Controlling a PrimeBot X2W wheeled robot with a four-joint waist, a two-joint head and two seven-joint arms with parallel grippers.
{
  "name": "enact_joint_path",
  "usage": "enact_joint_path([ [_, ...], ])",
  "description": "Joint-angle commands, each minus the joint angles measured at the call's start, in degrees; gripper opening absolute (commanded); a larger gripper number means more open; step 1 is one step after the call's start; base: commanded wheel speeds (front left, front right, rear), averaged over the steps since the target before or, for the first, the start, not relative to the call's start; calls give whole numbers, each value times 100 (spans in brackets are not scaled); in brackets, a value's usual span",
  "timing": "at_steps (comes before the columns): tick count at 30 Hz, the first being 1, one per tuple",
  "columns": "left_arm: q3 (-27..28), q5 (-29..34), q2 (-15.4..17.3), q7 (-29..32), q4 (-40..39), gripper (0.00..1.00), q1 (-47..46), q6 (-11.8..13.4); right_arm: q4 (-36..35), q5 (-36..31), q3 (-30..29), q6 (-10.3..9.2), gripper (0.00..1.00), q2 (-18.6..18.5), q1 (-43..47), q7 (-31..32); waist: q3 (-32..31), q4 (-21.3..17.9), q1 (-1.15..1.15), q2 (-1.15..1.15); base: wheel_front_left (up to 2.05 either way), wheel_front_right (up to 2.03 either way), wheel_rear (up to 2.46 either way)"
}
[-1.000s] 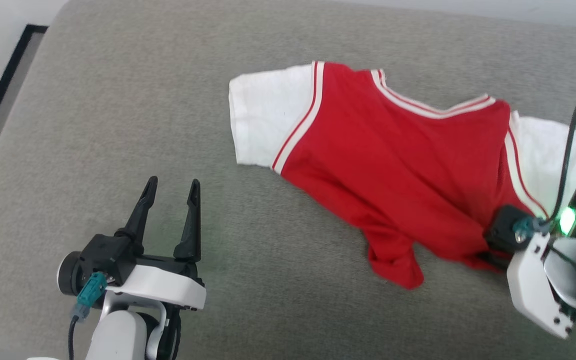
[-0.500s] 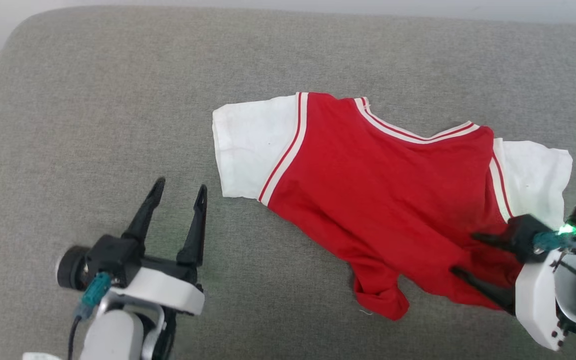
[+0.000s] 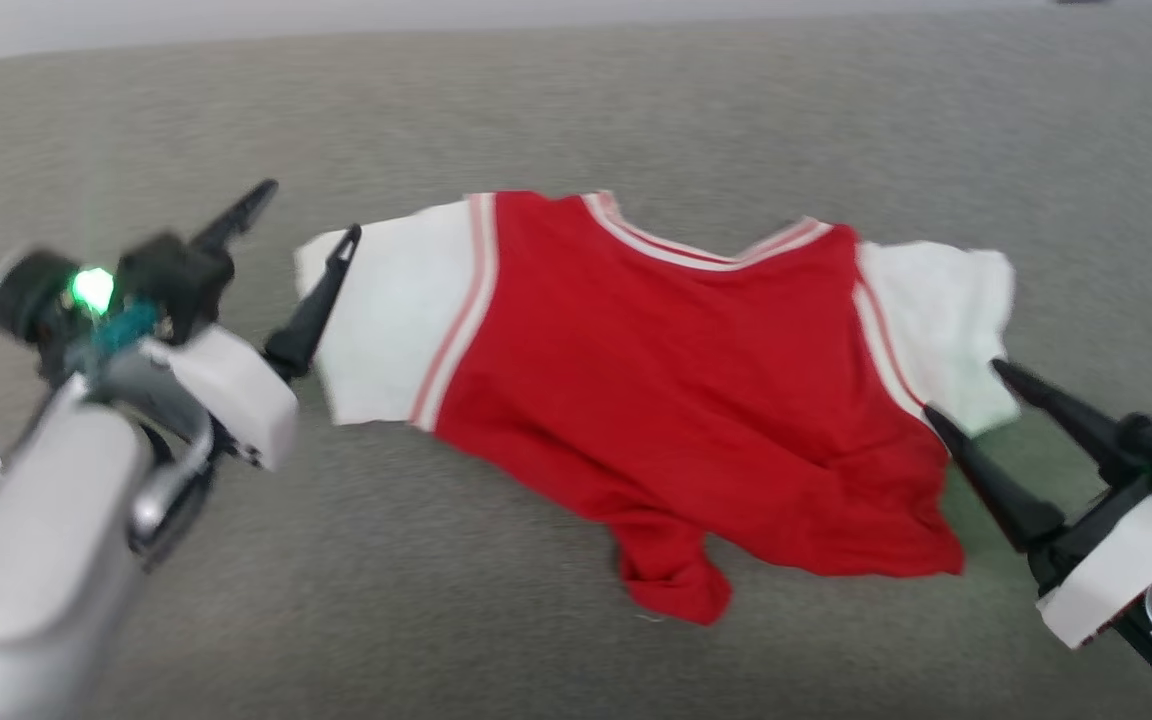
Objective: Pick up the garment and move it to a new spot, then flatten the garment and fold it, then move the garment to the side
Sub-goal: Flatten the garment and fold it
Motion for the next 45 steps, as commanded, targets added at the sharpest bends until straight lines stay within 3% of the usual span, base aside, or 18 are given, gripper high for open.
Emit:
enact_joint_path([
  [1,-305,-232,257,264,94,100,-372,15,-19,-99,-405,-2,100,303,241,-185,137,-391,0,0,0,0,0],
  [8,-1495,-1507,1020,1462,445,100,-1436,15,-162,-472,-1216,-2,100,1105,672,-415,344,-983,0,0,0,0,0],
  [13,-2348,-2737,1471,2748,681,100,-2147,15,-216,-615,-1301,-2,100,1505,779,-407,533,-1333,0,0,0,0,0],
  [20,-3135,-3685,1986,4076,982,100,-2885,14,-137,-642,-1120,-2,100,1731,659,-470,823,-1640,0,0,0,0,0],
  [28,-3723,-4151,2273,4644,1183,100,-3134,15,-7,-597,-1002,-2,100,1771,498,-572,1007,-1752,0,0,0,0,0],
  [29,-3854,-4429,2248,4778,1123,100,-3073,15,18,-591,-990,-2,100,1773,457,-591,1024,-1743,0,0,0,0,0],
  [30,-3906,-4541,2230,4810,1046,96,-3074,10,30,-589,-983,-2,100,1769,448,-597,1033,-1736,0,0,0,0,0],
  [32,-4056,-4673,2227,4866,811,47,-3101,-6,46,-596,-960,-2,100,1741,425,-588,1052,-1719,0,0,0,0,0],
  [33,-4121,-4703,2249,4861,710,33,-3125,-6,51,-596,-950,-2,100,1720,399,-578,1062,-1708,0,0,0,0,0],
  [34,-4188,-4714,2276,4834,621,9,-3163,-6,48,-595,-940,-2,100,1702,356,-565,1071,-1699,0,0,0,0,0],
  [35,-4243,-4731,2310,4806,570,0,-3197,-6,40,-614,-925,-2,100,1674,311,-545,1080,-1689,0,0,0,0,0],
  [41,-4378,-4760,2310,4485,511,0,-3450,11,-25,-707,-607,-2,100,1412,-224,-157,1163,-1609,0,0,0,0,0],
  [45,-4447,-4723,2174,4337,533,0,-3651,14,24,-522,-29,-2,100,1040,-1071,479,1284,-1471,0,0,0,0,0],
])
